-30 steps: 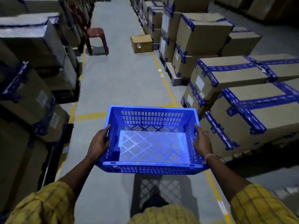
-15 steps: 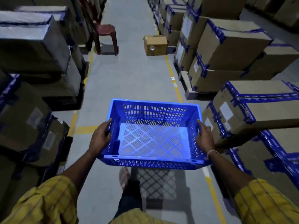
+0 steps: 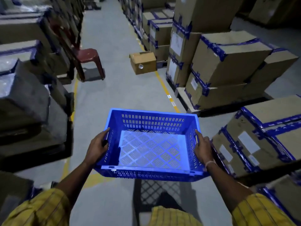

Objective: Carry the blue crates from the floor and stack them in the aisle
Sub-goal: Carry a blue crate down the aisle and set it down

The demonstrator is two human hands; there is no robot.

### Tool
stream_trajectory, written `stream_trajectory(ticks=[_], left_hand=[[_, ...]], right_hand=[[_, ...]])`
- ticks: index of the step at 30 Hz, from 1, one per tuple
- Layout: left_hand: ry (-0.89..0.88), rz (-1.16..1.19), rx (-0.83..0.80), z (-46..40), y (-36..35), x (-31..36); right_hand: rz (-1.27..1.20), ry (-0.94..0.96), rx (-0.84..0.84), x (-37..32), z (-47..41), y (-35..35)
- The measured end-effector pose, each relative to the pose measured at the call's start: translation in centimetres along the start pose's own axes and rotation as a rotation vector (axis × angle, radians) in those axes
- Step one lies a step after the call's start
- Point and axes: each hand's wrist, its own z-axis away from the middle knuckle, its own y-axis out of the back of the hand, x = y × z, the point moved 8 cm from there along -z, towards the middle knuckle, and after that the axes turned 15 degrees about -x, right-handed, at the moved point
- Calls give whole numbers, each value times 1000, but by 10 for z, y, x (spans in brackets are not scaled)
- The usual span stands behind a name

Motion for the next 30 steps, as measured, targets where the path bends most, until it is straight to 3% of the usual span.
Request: stream_trajectory(ticks=[15, 30], left_hand=[[-6, 29, 17, -368, 96, -21], [-49, 94, -79, -705, 194, -107]], right_hand=[[-35, -24, -39, -109, -372, 30], [-41, -138, 34, -234, -646, 17]])
